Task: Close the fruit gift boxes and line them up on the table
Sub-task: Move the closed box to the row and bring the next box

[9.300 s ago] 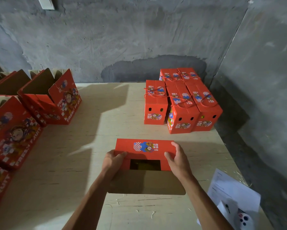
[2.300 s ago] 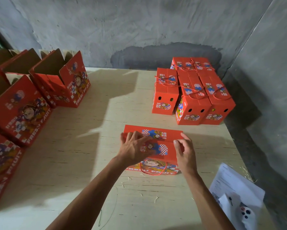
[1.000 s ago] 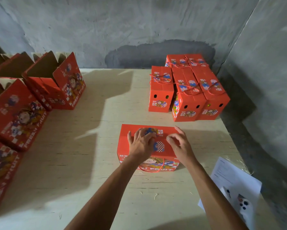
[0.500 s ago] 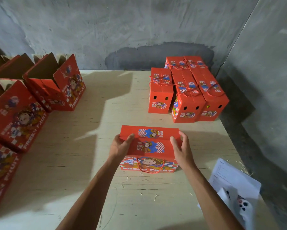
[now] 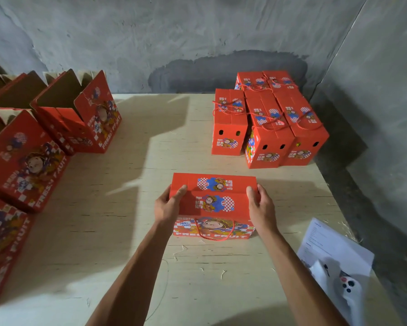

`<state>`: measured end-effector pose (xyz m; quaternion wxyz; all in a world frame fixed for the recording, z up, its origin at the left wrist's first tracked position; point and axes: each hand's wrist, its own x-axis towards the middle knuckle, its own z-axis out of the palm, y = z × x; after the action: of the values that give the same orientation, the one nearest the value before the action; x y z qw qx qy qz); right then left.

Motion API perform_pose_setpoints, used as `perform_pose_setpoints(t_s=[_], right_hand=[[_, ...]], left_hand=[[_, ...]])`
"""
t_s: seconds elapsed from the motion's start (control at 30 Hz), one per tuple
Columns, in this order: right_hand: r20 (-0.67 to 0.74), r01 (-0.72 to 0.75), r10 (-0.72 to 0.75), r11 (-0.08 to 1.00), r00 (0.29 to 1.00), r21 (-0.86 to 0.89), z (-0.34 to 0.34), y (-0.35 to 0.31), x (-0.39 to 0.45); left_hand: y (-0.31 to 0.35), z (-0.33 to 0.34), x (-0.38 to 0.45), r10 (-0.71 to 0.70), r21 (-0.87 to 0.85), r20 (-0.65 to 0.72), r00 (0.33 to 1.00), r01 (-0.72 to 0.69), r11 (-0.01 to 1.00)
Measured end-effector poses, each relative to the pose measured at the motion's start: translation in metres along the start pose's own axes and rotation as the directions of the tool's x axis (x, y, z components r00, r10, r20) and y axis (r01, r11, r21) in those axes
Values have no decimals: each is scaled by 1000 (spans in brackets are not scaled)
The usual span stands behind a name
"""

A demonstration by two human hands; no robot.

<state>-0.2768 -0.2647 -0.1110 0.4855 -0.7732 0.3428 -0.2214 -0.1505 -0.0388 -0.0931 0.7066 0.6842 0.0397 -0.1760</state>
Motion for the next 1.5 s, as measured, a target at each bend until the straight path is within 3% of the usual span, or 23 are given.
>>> perform_pose_setpoints(t_s=[0.13,0.2,0.37,0.47,0.6,0.8,1.0,1.17,1.3,1.5], right_hand=[[-23,-18,18,1000,1000,-22,0,0,-3],[-42,-36,35,999,998,-21,0,-1,-3],[-66,-188,187,982,980,-16,4,-4,-4],[-46,-207,205,976,978,-60,2,-3,-3],[-26,-196,195,977,981,-86,4,-6,-3],[-52,-198,195,978,979,-70,3,-7,-4],[-70,-215,213,976,975,-21,4,-6,-4],[-50,-222,223,975,974,28,3,-6,-5],[-46,-233,235,972,971,42,2,-6,-5],[-38,-280,281,959,959,35,2,-9,-3]], left_hand=[[-5,-4,-3,107,170,17,994,-109,980],[-8,-7,-3,87,187,27,996,-91,978],[-6,-11,0,96,275,-179,979,-44,960],[2,-4,-1,131,325,-168,977,-71,943],[5,4,-2,118,332,-160,980,-59,942],[12,-2,13,-44,282,-121,992,77,956],[22,10,10,-62,355,-205,977,133,926],[24,7,13,-112,308,-254,961,190,932],[22,7,14,-68,325,-278,958,161,932],[28,12,15,-54,368,-188,981,121,922]])
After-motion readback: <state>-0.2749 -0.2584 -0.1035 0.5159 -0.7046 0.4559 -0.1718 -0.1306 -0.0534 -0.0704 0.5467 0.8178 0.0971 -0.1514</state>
